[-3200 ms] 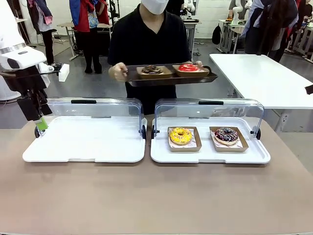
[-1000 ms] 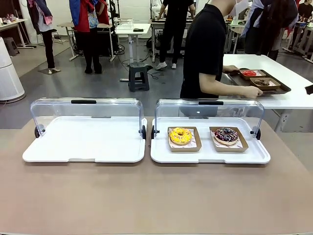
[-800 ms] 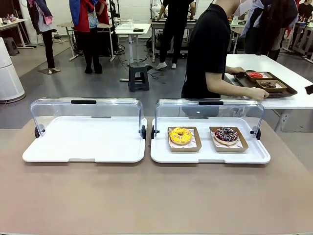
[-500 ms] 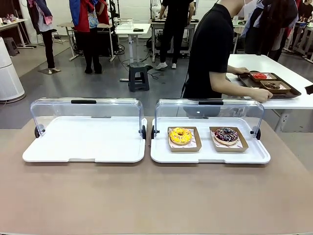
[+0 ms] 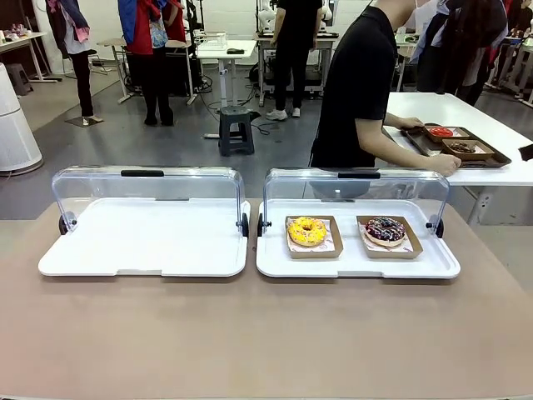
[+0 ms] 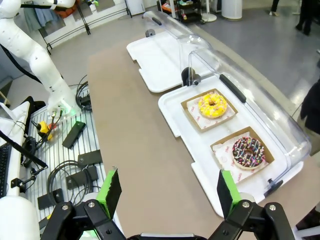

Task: Provide the desired donut to the person.
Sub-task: Place the picked Paper togo box onto the Handle tray extended by the person.

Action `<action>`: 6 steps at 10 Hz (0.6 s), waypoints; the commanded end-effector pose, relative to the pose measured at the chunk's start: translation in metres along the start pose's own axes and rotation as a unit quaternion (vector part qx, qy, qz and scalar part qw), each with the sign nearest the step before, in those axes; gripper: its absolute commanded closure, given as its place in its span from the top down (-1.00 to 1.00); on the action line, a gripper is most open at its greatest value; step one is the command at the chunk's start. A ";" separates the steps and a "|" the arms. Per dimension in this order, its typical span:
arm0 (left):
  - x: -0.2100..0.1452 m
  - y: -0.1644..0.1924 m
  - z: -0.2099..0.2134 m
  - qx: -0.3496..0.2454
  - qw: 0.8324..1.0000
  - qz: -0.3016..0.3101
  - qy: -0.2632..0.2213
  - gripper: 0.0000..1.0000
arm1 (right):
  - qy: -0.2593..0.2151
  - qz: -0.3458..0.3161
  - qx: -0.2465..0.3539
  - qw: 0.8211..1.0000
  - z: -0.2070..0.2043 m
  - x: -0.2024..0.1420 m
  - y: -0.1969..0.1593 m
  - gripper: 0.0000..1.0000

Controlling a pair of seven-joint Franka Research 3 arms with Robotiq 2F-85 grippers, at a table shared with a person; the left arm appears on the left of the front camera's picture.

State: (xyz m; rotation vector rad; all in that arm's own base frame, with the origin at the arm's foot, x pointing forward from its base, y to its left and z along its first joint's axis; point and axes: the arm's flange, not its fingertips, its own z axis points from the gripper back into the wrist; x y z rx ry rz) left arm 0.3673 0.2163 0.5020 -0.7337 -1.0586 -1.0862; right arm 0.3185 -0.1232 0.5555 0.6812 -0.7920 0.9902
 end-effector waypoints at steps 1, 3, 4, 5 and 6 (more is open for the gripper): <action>0.001 0.002 0.001 0.004 1.000 -0.001 -0.008 1.00 | -0.010 0.004 0.004 1.000 -0.001 0.001 -0.001 1.00; 0.001 0.002 0.001 0.004 1.000 -0.001 -0.008 1.00 | -0.010 0.004 0.004 1.000 -0.001 0.001 -0.001 1.00; 0.001 0.002 0.001 0.004 1.000 -0.001 -0.008 1.00 | -0.010 0.004 0.004 1.000 -0.001 0.001 -0.001 1.00; 0.001 0.002 0.001 0.004 1.000 -0.001 -0.008 1.00 | -0.010 0.004 0.004 1.000 -0.001 0.001 -0.001 1.00; 0.001 0.002 0.001 0.004 1.000 -0.001 -0.008 1.00 | -0.010 0.004 0.004 1.000 -0.001 0.001 -0.001 1.00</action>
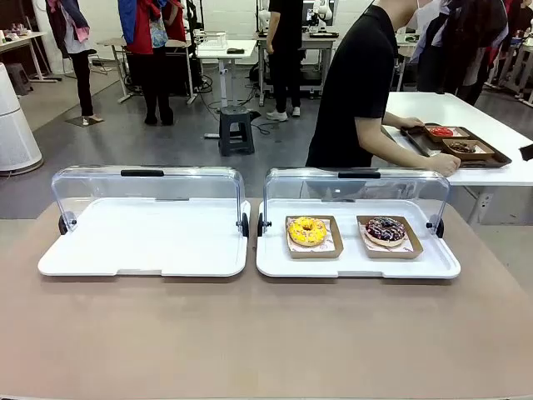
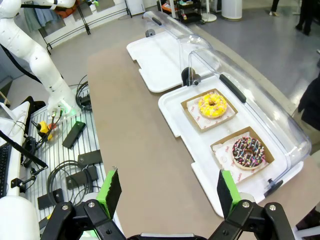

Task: Provide the desired donut to the person.
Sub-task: Place the picked Paper togo box onto the Handle tray extended by the person.

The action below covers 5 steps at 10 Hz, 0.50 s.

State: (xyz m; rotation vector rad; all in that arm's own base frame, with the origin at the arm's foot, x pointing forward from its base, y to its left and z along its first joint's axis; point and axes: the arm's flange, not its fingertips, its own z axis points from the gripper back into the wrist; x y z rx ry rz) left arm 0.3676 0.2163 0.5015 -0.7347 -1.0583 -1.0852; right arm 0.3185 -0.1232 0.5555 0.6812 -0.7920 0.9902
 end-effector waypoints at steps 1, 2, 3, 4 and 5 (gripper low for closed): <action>0.002 0.001 0.001 0.004 1.000 -0.001 -0.008 1.00 | -0.010 0.004 0.004 1.000 -0.001 0.001 -0.001 1.00; 0.002 0.001 0.001 0.004 1.000 -0.001 -0.008 1.00 | -0.010 0.004 0.004 1.000 -0.001 0.001 -0.001 1.00; 0.002 0.001 0.001 0.004 1.000 -0.001 -0.008 1.00 | -0.010 0.004 0.004 1.000 -0.001 0.001 -0.001 1.00; 0.002 0.001 0.001 0.004 1.000 -0.001 -0.008 1.00 | -0.010 0.004 0.004 1.000 -0.001 0.001 -0.001 1.00; 0.002 0.001 0.001 0.004 1.000 -0.001 -0.008 1.00 | -0.010 0.004 0.004 1.000 -0.001 0.001 -0.001 1.00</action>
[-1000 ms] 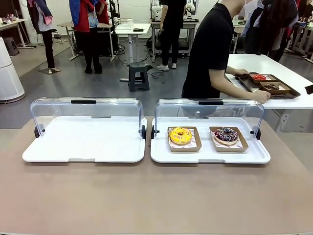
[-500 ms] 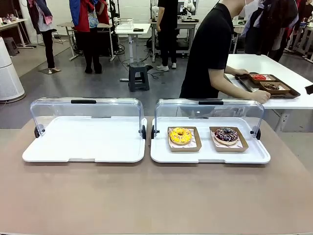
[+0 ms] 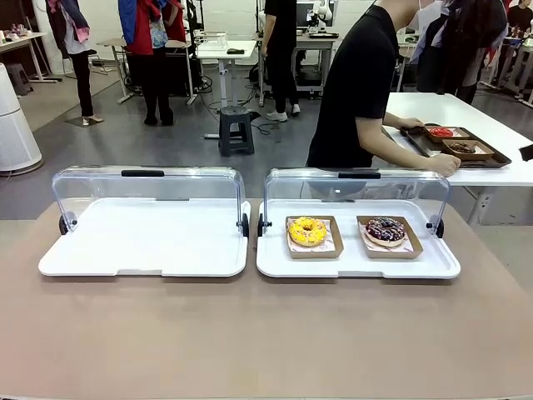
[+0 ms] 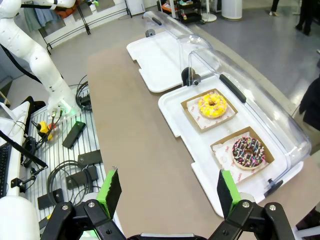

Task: Provide the desired donut to the person.
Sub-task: Place the picked Paper togo box onto the Handle tray extended by the person.

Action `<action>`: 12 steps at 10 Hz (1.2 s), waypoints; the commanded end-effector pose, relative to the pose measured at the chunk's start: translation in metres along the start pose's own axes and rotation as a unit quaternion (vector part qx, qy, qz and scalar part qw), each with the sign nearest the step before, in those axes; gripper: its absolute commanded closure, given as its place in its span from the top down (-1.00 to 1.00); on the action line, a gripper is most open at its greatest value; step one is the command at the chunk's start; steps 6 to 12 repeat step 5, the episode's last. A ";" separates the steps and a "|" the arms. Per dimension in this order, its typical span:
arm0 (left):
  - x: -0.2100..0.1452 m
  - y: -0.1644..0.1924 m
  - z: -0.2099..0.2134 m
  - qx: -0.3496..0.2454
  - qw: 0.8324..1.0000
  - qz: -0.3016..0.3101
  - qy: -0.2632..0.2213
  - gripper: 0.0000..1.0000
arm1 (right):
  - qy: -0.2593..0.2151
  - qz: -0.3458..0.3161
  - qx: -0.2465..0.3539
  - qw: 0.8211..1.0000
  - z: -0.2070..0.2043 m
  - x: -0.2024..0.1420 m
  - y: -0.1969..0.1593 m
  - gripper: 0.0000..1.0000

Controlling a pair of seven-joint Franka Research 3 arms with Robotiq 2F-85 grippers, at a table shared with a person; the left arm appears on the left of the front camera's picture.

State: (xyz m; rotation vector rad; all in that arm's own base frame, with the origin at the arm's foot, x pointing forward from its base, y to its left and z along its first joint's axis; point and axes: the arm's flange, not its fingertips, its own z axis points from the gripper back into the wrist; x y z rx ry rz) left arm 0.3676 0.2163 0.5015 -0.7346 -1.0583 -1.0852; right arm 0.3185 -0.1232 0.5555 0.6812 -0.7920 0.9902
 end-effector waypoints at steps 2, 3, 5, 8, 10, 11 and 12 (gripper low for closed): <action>0.002 0.001 0.001 0.004 1.000 -0.001 -0.008 1.00 | -0.010 0.004 0.004 1.000 -0.001 0.001 -0.001 1.00; 0.002 0.001 0.001 0.004 1.000 -0.001 -0.008 1.00 | -0.010 0.004 0.004 1.000 -0.001 0.001 -0.001 1.00; 0.002 0.001 0.001 0.004 1.000 -0.001 -0.008 1.00 | -0.010 0.004 0.004 1.000 -0.001 0.001 -0.001 1.00; 0.002 0.001 0.001 0.004 1.000 -0.001 -0.008 1.00 | -0.010 0.004 0.004 1.000 -0.001 0.001 -0.001 1.00; 0.002 0.001 0.001 0.004 1.000 -0.001 -0.008 1.00 | -0.010 0.004 0.004 1.000 -0.001 0.001 -0.001 1.00; 0.002 0.001 0.001 0.004 1.000 -0.001 -0.008 1.00 | -0.010 0.004 0.004 1.000 -0.001 0.001 -0.001 1.00; 0.002 0.001 0.001 0.004 1.000 -0.001 -0.008 1.00 | -0.010 0.004 0.004 1.000 -0.001 0.001 -0.001 1.00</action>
